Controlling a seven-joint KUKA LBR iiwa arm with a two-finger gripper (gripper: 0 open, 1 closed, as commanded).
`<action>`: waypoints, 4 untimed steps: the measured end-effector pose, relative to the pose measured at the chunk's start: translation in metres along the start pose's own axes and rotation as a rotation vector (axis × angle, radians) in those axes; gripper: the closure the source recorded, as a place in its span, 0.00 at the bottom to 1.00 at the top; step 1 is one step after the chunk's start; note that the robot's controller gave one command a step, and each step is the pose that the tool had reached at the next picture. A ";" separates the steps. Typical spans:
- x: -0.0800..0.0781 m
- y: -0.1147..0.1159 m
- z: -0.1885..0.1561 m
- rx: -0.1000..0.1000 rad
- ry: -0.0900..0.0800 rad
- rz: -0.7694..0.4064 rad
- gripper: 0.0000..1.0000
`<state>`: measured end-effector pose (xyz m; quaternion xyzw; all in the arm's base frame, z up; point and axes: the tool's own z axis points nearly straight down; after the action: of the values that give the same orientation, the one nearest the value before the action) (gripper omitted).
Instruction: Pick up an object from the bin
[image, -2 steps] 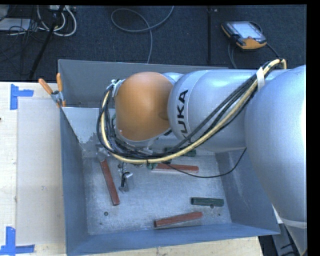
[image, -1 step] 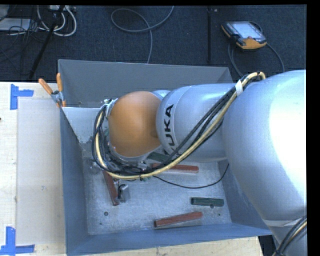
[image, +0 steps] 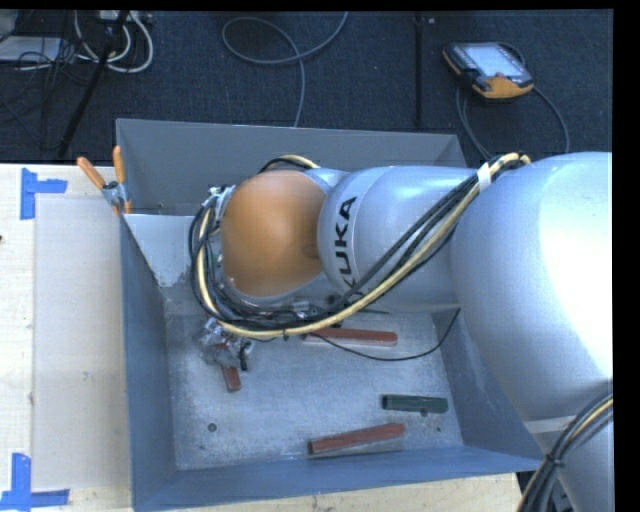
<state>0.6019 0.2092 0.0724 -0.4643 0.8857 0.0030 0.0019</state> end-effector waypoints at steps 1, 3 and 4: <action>0.002 -0.002 0.002 0.003 0.002 0.003 0.00; 0.003 -0.002 0.002 0.003 0.004 0.005 0.00; 0.003 -0.002 0.002 0.002 0.004 0.007 1.00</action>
Offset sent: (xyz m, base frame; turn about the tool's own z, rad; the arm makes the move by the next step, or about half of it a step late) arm 0.0000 0.0000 0.0000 0.0000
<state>0.6019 0.2061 0.0702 -0.4614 0.8872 0.0011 0.0006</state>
